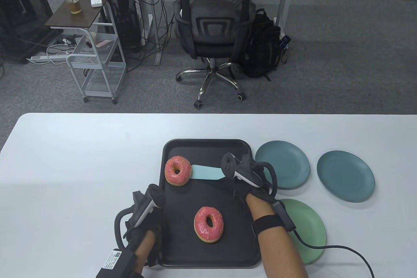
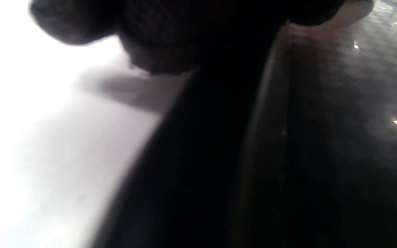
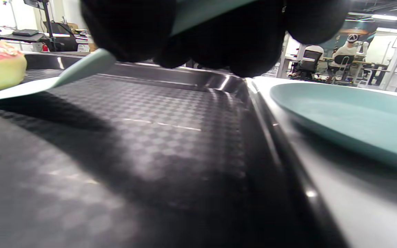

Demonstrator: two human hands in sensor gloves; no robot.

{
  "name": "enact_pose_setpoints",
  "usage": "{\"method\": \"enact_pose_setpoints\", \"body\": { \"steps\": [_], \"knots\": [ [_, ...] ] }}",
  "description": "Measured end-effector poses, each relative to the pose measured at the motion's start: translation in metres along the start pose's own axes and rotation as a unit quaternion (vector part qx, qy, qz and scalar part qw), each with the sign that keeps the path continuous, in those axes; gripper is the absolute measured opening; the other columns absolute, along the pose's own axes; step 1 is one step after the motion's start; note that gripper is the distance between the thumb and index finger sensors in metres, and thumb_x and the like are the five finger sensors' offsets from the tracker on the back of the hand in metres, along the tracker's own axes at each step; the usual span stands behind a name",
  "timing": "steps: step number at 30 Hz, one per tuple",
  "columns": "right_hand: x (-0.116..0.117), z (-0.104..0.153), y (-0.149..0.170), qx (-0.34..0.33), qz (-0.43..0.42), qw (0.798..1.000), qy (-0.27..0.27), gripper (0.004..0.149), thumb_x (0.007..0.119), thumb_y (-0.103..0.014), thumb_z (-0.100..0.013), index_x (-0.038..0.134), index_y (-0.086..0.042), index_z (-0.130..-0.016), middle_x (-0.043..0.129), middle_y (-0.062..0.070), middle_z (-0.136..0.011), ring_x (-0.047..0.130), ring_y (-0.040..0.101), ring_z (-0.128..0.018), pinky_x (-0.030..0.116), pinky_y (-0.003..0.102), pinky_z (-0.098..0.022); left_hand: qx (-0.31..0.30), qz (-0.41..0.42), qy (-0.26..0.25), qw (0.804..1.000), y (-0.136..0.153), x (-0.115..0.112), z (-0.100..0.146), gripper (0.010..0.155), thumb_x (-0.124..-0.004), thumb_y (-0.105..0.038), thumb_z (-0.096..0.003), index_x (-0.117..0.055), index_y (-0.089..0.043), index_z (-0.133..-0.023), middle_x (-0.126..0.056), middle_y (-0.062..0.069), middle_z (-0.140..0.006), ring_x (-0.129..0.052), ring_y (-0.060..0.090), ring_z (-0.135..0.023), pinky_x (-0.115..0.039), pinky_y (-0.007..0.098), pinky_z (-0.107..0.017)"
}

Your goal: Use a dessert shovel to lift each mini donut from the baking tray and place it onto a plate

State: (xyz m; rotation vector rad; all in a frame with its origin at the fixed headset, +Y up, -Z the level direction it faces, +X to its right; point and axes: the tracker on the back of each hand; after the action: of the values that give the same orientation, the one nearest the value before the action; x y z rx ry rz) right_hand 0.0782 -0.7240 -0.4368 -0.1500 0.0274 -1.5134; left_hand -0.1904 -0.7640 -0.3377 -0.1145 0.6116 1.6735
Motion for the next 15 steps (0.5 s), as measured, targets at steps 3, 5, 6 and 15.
{"method": "enact_pose_setpoints", "body": {
  "steps": [3,5,6,15],
  "knots": [
    [0.002,-0.001,-0.004,-0.003,-0.004,1.000,-0.002,0.055,0.083,-0.032,-0.040,0.076,-0.015,-0.092,0.082,0.016,-0.085,0.086,0.037,-0.066,0.067,0.056,-0.062,0.001,0.000,-0.003,1.000,0.000,0.000,0.000,0.067,-0.075,-0.048,-0.0434,-0.051,-0.025,-0.101,-0.086,-0.002,-0.065,-0.102,0.015,-0.034,-0.089,0.037,-0.032],
    [0.003,0.000,-0.008,-0.010,-0.016,1.000,-0.003,0.055,0.083,-0.032,-0.040,0.076,-0.015,-0.092,0.082,0.016,-0.085,0.087,0.037,-0.066,0.068,0.056,-0.061,0.002,-0.002,-0.004,1.000,0.000,0.000,0.000,0.067,-0.074,-0.048,-0.0434,-0.051,-0.025,-0.101,-0.086,-0.002,-0.065,-0.102,0.015,-0.034,-0.089,0.037,-0.032],
    [0.005,0.000,-0.010,-0.014,-0.020,1.000,-0.004,0.055,0.083,-0.032,-0.040,0.076,-0.015,-0.092,0.082,0.016,-0.084,0.087,0.037,-0.065,0.068,0.056,-0.061,0.002,-0.003,-0.004,1.000,0.000,0.000,0.000,0.067,-0.074,-0.048,-0.0433,-0.050,-0.025,-0.101,-0.086,-0.002,-0.065,-0.102,0.015,-0.034,-0.089,0.037,-0.032],
    [0.013,0.002,-0.036,-0.034,-0.038,0.999,-0.002,0.055,0.082,-0.033,-0.041,0.076,-0.015,-0.092,0.084,0.016,-0.083,0.089,0.035,-0.063,0.071,0.055,-0.059,-0.001,-0.002,-0.001,1.000,0.000,-0.001,0.000,0.067,-0.074,-0.049,-0.0434,-0.049,-0.025,-0.101,-0.086,-0.002,-0.065,-0.101,0.014,-0.035,-0.088,0.037,-0.032]
  ]
}}
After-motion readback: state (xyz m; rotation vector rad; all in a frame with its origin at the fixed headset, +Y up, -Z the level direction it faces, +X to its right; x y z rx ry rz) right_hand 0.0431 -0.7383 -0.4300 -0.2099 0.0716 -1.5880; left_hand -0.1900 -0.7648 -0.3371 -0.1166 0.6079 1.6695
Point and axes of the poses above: the tracker on the back of each hand, its own y axis roughly to the little-finger side, its own z axis roughly from the fingertips to the wrist, x = y × z
